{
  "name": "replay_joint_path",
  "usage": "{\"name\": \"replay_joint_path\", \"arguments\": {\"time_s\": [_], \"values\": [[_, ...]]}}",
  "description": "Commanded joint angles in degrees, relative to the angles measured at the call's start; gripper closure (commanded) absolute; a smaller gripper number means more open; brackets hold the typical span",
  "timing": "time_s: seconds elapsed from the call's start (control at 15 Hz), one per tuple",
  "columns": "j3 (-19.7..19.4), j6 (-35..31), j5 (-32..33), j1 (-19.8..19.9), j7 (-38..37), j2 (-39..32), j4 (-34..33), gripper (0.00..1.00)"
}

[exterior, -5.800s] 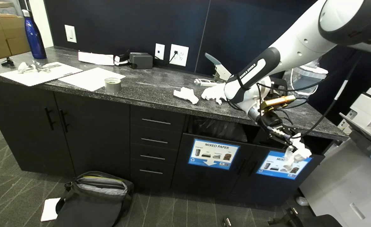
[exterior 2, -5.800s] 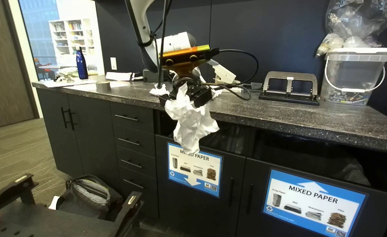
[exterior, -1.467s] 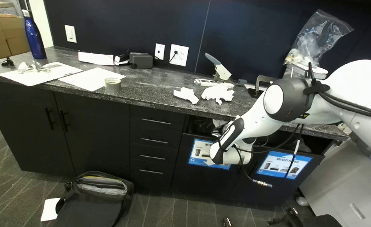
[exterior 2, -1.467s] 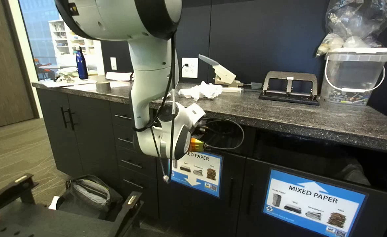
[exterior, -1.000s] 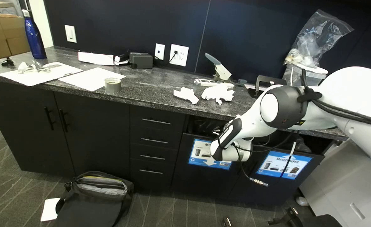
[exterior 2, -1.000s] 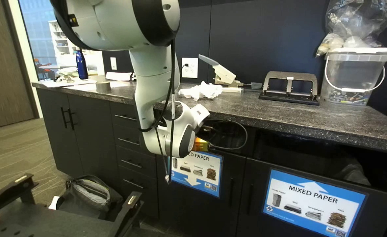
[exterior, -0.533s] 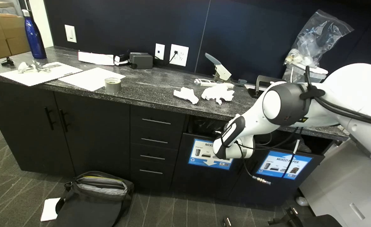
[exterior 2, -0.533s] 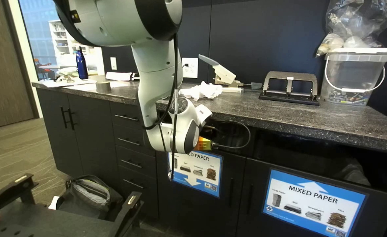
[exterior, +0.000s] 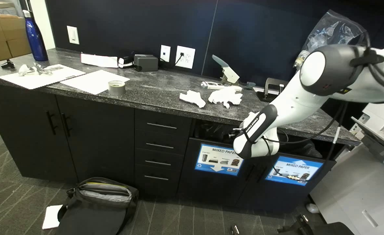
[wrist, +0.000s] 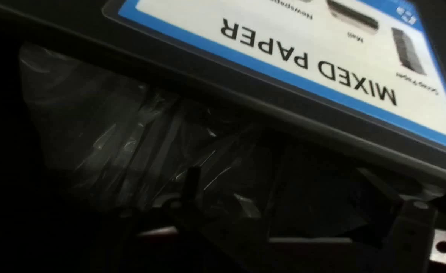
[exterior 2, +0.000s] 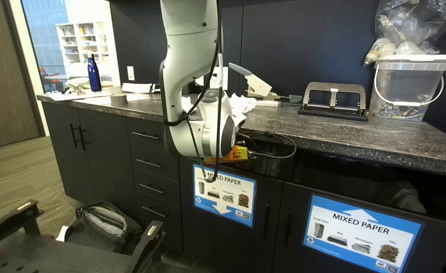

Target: Place one paper from the counter inside the waste bin on the right, place four papers from the counter inside the bin on the left

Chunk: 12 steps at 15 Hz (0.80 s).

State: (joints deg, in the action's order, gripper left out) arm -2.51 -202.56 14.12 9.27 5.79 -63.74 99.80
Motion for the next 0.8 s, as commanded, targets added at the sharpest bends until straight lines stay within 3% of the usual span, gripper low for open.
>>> {"name": "replay_joint_path", "arguments": {"time_s": [0.0,0.27,0.47,0.73], "values": [[3.7,11.1,4.5,3.6,1.0,13.9,13.8,0.0],[10.2,28.0,1.4,7.2,3.1,25.9,18.9,0.0],[9.1,35.5,-3.9,3.5,1.4,33.2,18.0,0.0],[4.3,37.8,-6.4,-2.3,-1.3,36.3,12.3,0.0]]}}
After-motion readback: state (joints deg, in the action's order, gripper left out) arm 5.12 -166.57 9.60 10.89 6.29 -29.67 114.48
